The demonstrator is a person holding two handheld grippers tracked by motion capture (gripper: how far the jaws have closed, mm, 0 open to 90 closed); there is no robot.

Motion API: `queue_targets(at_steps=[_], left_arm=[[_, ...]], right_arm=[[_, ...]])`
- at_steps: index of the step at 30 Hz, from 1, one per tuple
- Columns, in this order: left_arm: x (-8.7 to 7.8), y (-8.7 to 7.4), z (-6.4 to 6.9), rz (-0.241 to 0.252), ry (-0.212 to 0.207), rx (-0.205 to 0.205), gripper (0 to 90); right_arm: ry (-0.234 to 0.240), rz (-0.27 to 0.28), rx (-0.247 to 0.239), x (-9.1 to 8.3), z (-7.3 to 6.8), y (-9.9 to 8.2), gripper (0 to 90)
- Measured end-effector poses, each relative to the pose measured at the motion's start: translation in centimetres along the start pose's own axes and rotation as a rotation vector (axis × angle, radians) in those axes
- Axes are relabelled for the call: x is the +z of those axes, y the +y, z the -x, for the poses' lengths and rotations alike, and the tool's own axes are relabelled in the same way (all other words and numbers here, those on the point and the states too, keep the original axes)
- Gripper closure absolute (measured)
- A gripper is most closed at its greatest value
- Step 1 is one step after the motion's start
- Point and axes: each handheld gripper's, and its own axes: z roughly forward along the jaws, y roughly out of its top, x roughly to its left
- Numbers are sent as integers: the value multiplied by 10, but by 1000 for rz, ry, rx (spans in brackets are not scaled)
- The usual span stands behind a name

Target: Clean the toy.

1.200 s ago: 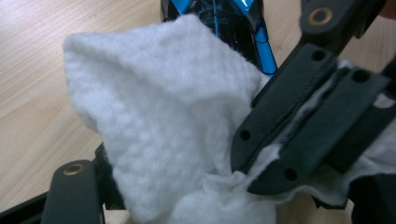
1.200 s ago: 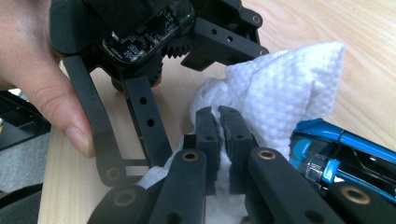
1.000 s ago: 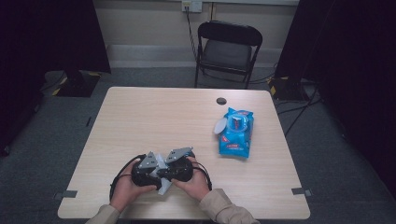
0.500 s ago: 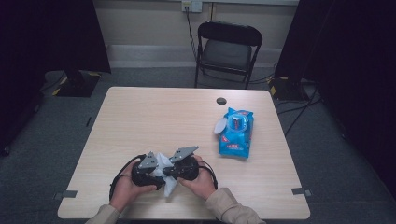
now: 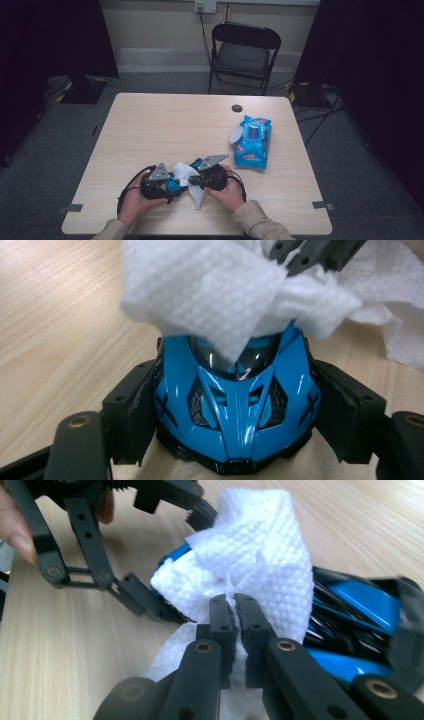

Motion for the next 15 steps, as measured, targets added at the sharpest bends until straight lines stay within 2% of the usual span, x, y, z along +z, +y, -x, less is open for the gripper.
queue_targets(at_steps=[4,10,15], left_arm=[[0,0,0,0,0,0,255],[0,0,0,0,0,0,255],[0,0,0,0,0,0,255]], right_arm=[[0,8,11,-3,2,-2,876],[-6,-6,2,-6,4,-2,876],[-12,-15,27,-12,10,-5,876]])
